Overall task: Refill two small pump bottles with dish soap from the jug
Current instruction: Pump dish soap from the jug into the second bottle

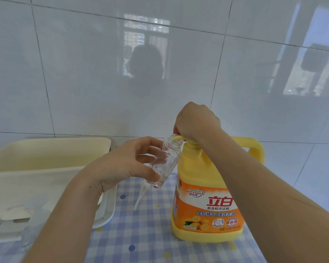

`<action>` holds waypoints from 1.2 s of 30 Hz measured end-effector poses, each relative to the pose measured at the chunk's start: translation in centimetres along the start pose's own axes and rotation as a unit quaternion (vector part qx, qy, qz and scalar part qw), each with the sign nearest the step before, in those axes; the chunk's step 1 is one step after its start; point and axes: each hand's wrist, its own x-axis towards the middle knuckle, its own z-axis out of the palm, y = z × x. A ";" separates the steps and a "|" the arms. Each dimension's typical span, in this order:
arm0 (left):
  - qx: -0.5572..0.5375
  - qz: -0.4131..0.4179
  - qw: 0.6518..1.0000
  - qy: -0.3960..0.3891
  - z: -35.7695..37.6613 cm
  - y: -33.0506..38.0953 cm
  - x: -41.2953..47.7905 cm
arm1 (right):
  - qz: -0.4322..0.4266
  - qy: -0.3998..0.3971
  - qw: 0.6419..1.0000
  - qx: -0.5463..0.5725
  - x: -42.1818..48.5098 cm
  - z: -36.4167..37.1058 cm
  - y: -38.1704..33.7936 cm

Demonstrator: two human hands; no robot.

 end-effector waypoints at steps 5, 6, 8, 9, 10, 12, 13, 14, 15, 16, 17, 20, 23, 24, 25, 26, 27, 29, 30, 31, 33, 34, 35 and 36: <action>0.009 -0.004 1.000 0.001 0.0 0.1 0.0 | 0.002 -0.001 1.000 0.002 -0.1 -0.1 -0.1; 0.010 -0.004 1.000 0.001 0.0 0.1 0.0 | 0.003 0.000 1.000 0.001 -0.1 -0.2 -0.1; 0.004 -0.003 1.000 0.001 0.1 0.2 -0.1 | 0.003 0.002 1.000 0.002 -0.1 -0.2 -0.1; 0.000 -0.001 1.000 0.001 0.1 0.2 -0.1 | 0.003 0.004 1.000 -0.001 -0.1 -0.1 0.0; -0.003 0.000 1.000 0.001 0.1 0.2 -0.1 | 0.003 0.004 1.000 -0.004 -0.1 -0.1 0.0; -0.018 0.005 1.000 0.001 0.2 0.2 -0.3 | 0.001 0.002 1.000 -0.017 -0.1 -0.5 -0.2; -0.028 0.009 1.000 0.001 0.2 0.3 -0.3 | -0.004 0.009 1.000 -0.027 0.0 -0.9 -0.4; -0.038 0.012 0.999 -0.002 0.3 0.4 -0.3 | -0.013 0.021 0.999 -0.042 0.1 -1.4 -0.6; -0.045 0.016 0.999 -0.005 0.3 0.5 -0.4 | -0.026 0.041 0.997 -0.063 0.2 -1.9 -0.9; -0.051 0.019 0.998 -0.008 0.3 0.6 -0.4 | -0.039 0.060 0.994 -0.085 0.3 -2.3 -1.1; -0.054 0.020 0.998 -0.009 0.3 0.7 -0.4 | -0.048 0.072 0.991 -0.104 0.4 -2.5 -1.3; -0.050 0.019 0.999 -0.002 0.2 0.9 -0.4 | -0.034 0.033 0.995 -0.090 0.7 -2.3 -1.3; -0.034 0.017 0.999 0.007 0.1 1.1 -0.4 | -0.014 0.013 0.999 -0.048 1.1 -1.9 -0.9; -0.029 0.016 0.999 0.009 0.1 1.1 -0.4 | -0.011 0.012 0.999 -0.041 1.2 -1.8 -0.9; -0.027 0.014 0.999 0.010 0.1 1.1 -0.4 | -0.010 0.010 0.999 -0.035 1.2 -1.8 -0.8; -0.026 0.013 1.000 0.010 0.1 1.1 -0.4 | -0.009 0.007 0.999 -0.030 1.2 -1.8 -0.7; -0.024 0.012 1.000 0.010 0.2 1.1 -0.4 | -0.007 0.002 1.000 -0.028 1.2 -1.7 -0.7; -0.022 0.011 1.000 0.010 0.2 1.1 -0.3 | -0.005 -0.010 1.000 -0.023 1.3 -1.6 -0.7; -0.024 0.012 1.000 0.009 0.2 1.1 -0.3 | -0.002 -0.016 1.000 -0.015 1.4 -1.6 -0.6; -0.026 0.014 1.000 0.008 0.2 1.0 -0.3 | -0.001 -0.023 1.000 -0.006 1.5 -1.5 -0.5; -0.033 0.016 0.999 0.005 0.2 0.9 -0.3 | -0.010 -0.040 0.999 -0.012 1.8 -1.2 -0.3; -0.035 0.016 0.999 0.005 0.2 0.8 -0.2 | -0.018 -0.047 0.998 -0.025 1.9 -0.9 -0.3; -0.033 0.015 0.999 0.006 0.1 0.8 -0.1 | -0.025 -0.048 0.998 -0.036 2.1 -0.6 -0.1; -0.026 0.012 1.000 0.008 0.1 0.6 -0.1 | -0.025 -0.050 0.998 -0.038 2.1 -0.2 0.0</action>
